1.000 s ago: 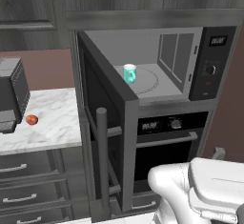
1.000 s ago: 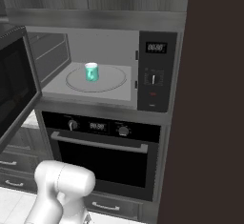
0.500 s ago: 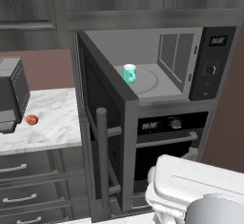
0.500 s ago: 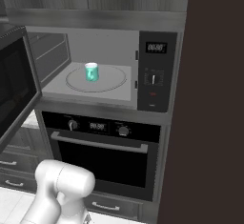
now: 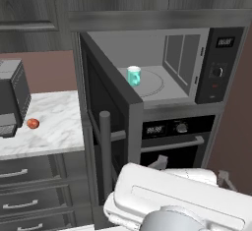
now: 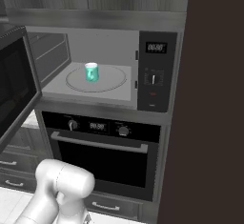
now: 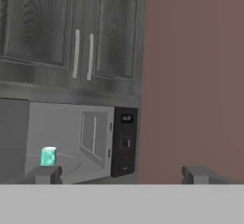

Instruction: Pick the mug from the counter and place it inside the microwave. Then close the microwave.

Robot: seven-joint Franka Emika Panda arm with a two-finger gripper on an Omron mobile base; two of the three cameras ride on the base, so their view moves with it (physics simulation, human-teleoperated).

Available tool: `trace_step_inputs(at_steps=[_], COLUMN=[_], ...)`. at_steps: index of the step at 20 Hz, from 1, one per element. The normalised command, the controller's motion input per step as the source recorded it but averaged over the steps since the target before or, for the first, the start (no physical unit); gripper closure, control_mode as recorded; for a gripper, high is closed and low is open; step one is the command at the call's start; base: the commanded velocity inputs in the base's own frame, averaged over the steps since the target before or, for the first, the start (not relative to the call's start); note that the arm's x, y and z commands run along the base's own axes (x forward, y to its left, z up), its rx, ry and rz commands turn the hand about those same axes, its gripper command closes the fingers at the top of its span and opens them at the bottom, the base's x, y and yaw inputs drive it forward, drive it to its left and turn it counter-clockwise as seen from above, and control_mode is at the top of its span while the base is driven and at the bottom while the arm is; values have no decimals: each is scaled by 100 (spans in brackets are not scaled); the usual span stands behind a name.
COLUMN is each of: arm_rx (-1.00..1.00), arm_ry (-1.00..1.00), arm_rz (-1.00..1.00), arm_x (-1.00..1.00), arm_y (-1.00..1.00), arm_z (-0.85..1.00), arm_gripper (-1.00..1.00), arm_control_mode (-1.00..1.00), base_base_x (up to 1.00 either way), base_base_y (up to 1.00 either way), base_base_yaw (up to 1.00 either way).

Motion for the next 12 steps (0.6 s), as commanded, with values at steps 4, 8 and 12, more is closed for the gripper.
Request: trace_step_inputs(at_steps=[4, 8, 12], arm_rx=[0, 0, 0], arm_ry=[1, 2, 1], arm_rz=[3, 2, 0], arm_x=[19, 25, 30], arm_y=[53, 51, 50], arm_z=[0, -5, -24], arm_gripper=[-100, -100, -100], arm_control_mode=[-100, -100, -100], base_base_x=[0, 0, 0], base_base_y=[0, 0, 0], base_base_yaw=[0, 0, 0])
